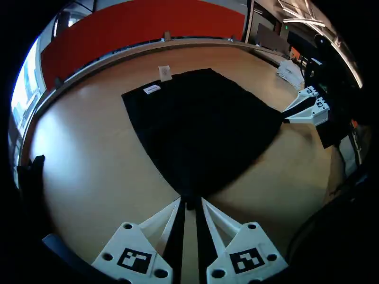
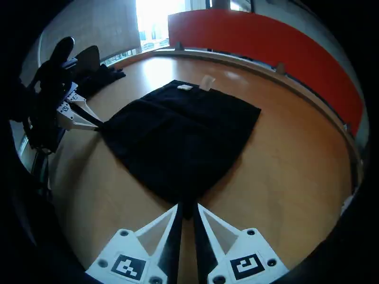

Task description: Fold towel

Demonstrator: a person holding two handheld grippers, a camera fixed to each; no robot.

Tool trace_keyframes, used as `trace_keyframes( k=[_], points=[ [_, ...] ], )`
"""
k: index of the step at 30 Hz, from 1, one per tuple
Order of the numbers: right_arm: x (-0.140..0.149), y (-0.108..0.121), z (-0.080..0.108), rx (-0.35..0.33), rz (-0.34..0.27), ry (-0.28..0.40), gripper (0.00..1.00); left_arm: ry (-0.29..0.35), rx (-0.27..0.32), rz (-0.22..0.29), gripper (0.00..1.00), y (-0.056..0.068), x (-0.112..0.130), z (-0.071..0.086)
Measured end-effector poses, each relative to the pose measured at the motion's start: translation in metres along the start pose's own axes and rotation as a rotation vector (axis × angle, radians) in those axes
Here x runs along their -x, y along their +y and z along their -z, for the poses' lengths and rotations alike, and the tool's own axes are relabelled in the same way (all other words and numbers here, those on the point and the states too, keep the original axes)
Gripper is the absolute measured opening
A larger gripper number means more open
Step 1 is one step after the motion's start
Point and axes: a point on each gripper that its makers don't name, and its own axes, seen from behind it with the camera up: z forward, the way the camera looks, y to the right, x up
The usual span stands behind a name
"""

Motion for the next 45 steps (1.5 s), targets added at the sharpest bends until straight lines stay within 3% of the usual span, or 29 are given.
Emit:
trace_keyframes(
  k=[12, 24, 33, 45],
  points=[
    [-0.021, -0.001, 0.015, 0.0, 0.001, 0.03, 0.14, 0.012, -0.01, 0.03, 0.14, -0.001, -0.013, 0.017],
    [-0.056, -0.007, 0.048, -0.006, 0.011, 0.08, 0.14, 0.013, -0.013, 0.081, 0.14, 0.005, -0.03, 0.05],
    [-0.078, -0.015, 0.077, -0.016, 0.015, 0.11, 0.14, 0.023, -0.022, 0.071, 0.14, 0.008, -0.049, 0.079],
    [-0.095, -0.02, 0.104, -0.03, -0.008, 0.13, 0.14, 0.035, -0.018, 0.1, 0.14, 0.015, -0.062, 0.107]
  ],
)
